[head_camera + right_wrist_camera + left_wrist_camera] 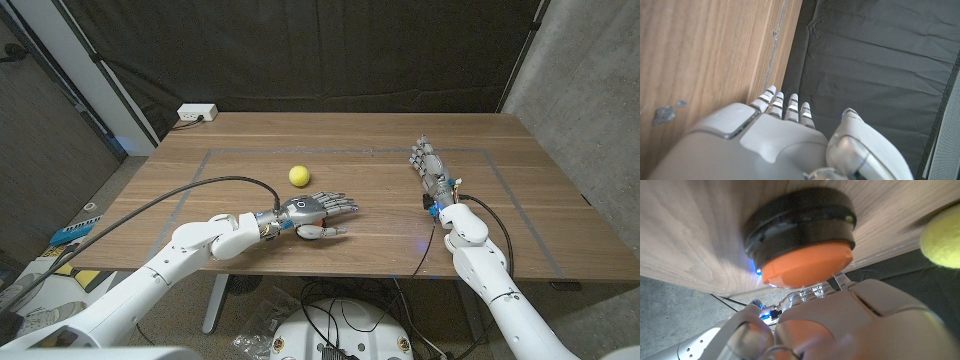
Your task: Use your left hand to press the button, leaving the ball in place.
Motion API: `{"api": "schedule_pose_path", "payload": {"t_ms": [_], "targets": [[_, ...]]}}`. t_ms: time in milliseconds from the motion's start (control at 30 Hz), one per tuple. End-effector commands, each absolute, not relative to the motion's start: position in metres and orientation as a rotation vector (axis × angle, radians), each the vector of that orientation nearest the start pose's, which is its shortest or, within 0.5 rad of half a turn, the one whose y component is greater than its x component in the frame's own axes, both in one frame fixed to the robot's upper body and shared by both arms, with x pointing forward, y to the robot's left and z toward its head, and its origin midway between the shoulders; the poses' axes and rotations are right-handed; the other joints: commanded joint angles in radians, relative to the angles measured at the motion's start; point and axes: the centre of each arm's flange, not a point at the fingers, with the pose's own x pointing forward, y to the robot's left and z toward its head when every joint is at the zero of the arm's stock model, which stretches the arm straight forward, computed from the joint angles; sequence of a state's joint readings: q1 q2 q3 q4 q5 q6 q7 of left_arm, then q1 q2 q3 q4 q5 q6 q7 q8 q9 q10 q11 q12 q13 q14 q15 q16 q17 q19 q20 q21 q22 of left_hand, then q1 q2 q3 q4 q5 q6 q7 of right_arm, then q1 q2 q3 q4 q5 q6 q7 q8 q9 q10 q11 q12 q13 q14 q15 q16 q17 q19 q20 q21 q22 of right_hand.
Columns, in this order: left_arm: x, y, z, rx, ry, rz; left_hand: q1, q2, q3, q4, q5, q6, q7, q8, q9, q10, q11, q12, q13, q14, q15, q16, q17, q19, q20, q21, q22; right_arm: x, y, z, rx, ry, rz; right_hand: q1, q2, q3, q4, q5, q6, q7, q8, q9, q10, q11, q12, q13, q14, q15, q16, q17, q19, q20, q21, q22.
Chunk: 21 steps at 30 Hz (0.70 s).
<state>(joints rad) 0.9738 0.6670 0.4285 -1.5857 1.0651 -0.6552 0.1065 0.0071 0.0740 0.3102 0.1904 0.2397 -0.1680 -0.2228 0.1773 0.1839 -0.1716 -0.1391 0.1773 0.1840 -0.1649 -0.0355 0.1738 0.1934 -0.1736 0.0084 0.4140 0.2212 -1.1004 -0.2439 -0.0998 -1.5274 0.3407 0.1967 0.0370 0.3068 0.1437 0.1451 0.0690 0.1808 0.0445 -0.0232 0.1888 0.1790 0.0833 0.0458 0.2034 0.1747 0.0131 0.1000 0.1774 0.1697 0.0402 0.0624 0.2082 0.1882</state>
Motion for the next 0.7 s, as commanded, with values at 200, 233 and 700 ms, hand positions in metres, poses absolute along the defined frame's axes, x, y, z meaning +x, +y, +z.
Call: {"api": "schedule_pose_path", "payload": {"t_ms": [200, 233, 700], "targets": [[0.558, 0.164, -0.134, 1.8, -1.104, -0.461, -0.01, 0.077, -0.006, 0.004, -0.006, -0.366, 0.002, -0.003, 0.006, -0.379, 0.006, 0.005, 0.004, -0.427, -0.016, 0.006, 0.006, -0.424, -0.003, -0.002, 0.006, 0.611, -0.258, -0.072, 0.064, -0.601, 0.136, -0.011, -0.003, 0.009, 0.002, 0.002, 0.007, -0.002, -0.001, 0.004, 0.007, -0.003, 0.0, 0.006, 0.004, 0.006, 0.002, 0.003, 0.001, 0.011, 0.003, 0.005], [0.558, 0.164, -0.135, 1.802, -1.102, -0.459, -0.011, 0.078, -0.007, 0.004, -0.007, -0.369, 0.002, -0.003, 0.006, -0.382, 0.008, 0.005, 0.004, -0.43, -0.016, 0.006, 0.006, -0.427, -0.003, -0.002, 0.007, 0.611, -0.258, -0.072, 0.062, -0.601, 0.136, -0.012, -0.003, 0.009, 0.003, 0.002, 0.007, -0.003, -0.001, 0.004, 0.007, -0.003, 0.0, 0.006, 0.004, 0.007, 0.002, 0.003, 0.001, 0.011, 0.004, 0.005], [0.559, 0.167, -0.148, 1.854, -1.142, -0.367, -0.019, 0.082, -0.017, 0.007, -0.012, -0.39, 0.001, 0.0, 0.008, -0.399, 0.012, 0.009, 0.004, -0.45, -0.014, 0.009, 0.008, -0.459, -0.001, -0.01, 0.012, 0.613, -0.258, -0.069, 0.056, -0.599, 0.138, -0.018, -0.006, 0.008, 0.005, 0.002, 0.007, -0.003, -0.001, 0.004, 0.008, -0.004, 0.0, 0.006, 0.004, 0.008, 0.002, 0.004, 0.002, 0.012, 0.004, 0.005]]}}
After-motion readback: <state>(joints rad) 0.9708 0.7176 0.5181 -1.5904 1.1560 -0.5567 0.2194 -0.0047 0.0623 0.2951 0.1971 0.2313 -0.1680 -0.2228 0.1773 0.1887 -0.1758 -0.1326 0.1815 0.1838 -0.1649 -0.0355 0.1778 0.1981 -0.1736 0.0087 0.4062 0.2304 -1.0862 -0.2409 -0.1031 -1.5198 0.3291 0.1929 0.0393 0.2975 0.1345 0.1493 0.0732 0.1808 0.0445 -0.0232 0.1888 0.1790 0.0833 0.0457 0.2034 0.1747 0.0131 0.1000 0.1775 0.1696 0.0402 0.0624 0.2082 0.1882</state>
